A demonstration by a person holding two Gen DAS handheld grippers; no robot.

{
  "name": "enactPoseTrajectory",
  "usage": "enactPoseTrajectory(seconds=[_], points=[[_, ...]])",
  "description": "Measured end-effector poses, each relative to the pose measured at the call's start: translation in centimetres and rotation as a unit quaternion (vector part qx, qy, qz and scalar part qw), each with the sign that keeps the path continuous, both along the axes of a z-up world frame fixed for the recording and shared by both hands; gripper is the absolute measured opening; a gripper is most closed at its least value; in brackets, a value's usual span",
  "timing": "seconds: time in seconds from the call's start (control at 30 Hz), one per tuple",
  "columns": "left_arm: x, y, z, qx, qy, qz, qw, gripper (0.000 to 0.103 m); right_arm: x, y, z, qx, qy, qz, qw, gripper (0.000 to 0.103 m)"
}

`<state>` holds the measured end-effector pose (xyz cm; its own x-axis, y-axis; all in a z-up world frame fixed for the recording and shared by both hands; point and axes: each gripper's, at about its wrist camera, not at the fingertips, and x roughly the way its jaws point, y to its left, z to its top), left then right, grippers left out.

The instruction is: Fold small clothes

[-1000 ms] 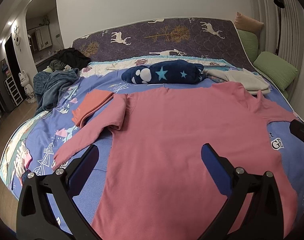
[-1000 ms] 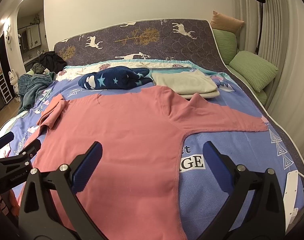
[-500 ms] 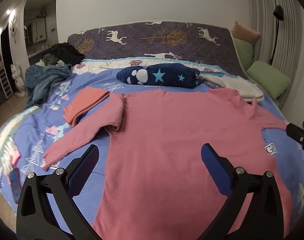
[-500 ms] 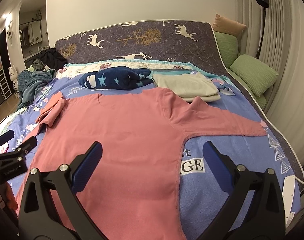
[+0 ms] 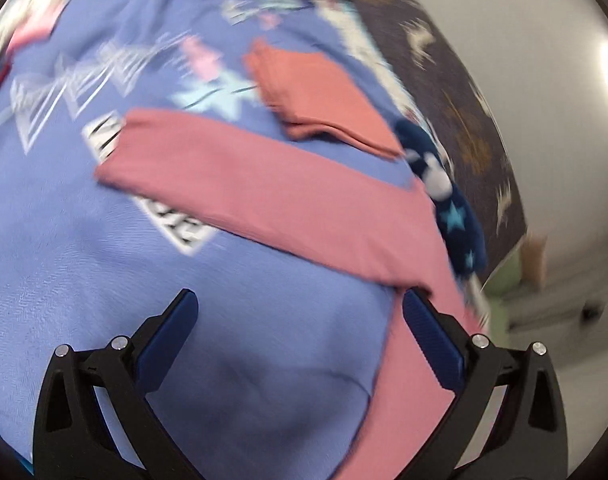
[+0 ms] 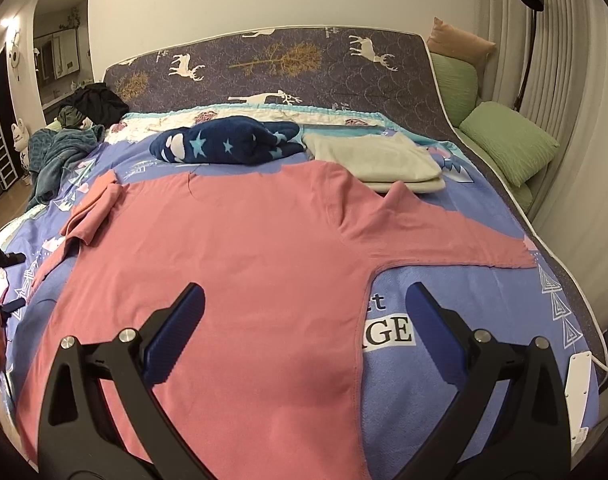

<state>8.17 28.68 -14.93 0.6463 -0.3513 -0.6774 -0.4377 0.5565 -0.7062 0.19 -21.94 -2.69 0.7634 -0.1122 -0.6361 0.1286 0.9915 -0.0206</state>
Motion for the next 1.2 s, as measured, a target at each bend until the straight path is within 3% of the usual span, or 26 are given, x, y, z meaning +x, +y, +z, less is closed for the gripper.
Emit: enactPoseTrajectory(seconds=[0.07, 0.17, 0.3, 0.37, 0.4, 0.43, 0.5, 0.63, 0.73, 0.83, 0.93, 1.07, 1.2], points=[[0.3, 2.6, -1.8, -0.04, 0.012, 0.038, 0.9984, 0.102, 0.3, 0.2, -0.2, -0.003, 0.003, 0.001, 1.0, 0.101], [0.9, 4.6, -3.4, -0.06, 0.032, 0.075, 0.9949, 0.1, 0.8, 0.5, -0.6, -0.008, 0.009, -0.001, 1.0, 0.101], [2.1, 5.7, -4.2, -0.057, 0.04, 0.09, 0.9935, 0.088, 1.4, 0.8, -0.9, -0.014, 0.016, -0.003, 1.0, 0.101], [2.8, 6.1, -4.3, -0.043, 0.041, 0.092, 0.994, 0.075, 1.7, 0.8, -1.1, -0.016, 0.019, -0.004, 1.0, 0.101], [3.2, 6.3, -4.4, -0.039, 0.042, 0.091, 0.9942, 0.055, 1.8, 0.8, -1.1, -0.016, 0.02, -0.005, 1.0, 0.101], [3.4, 6.5, -4.7, -0.04, 0.04, 0.087, 0.9946, 0.029, 2.1, 0.7, -1.3, -0.016, 0.023, -0.006, 1.0, 0.101], [3.8, 6.9, -4.8, -0.045, 0.035, 0.075, 0.9955, 0.003, 2.4, 0.6, -1.4, -0.016, 0.026, -0.009, 0.999, 0.101], [4.2, 4.8, 0.5, 0.022, -0.025, 0.045, 0.9984, 0.003, 2.7, 0.1, -1.5, -0.02, 0.026, -0.014, 0.999, 0.101], [5.3, 1.1, 6.6, 0.075, -0.091, -0.004, 0.993, 0.003, 2.7, -0.7, -1.5, -0.016, 0.022, -0.02, 0.999, 0.101], [6.8, -3.6, 11.9, 0.124, -0.143, -0.056, 0.9802, 0.003, 2.6, -1.6, -1.5, -0.005, 0.018, -0.026, 0.999, 0.101], [8.5, -10.4, 16.5, 0.162, -0.194, -0.125, 0.9594, 0.003, 2.2, -2.8, -1.6, 0.003, 0.015, -0.033, 0.999, 0.101], [9.4, -21.6, 19.4, 0.199, -0.24, -0.234, 0.9209, 0.003, 1.5, -4.9, -1.9, 0.018, 0.015, -0.052, 0.998, 0.101], [9.7, -32.1, 18.3, 0.228, -0.252, -0.336, 0.8785, 0.003, 1.0, -7.4, -2.4, 0.044, 0.02, -0.071, 0.996, 0.101]])
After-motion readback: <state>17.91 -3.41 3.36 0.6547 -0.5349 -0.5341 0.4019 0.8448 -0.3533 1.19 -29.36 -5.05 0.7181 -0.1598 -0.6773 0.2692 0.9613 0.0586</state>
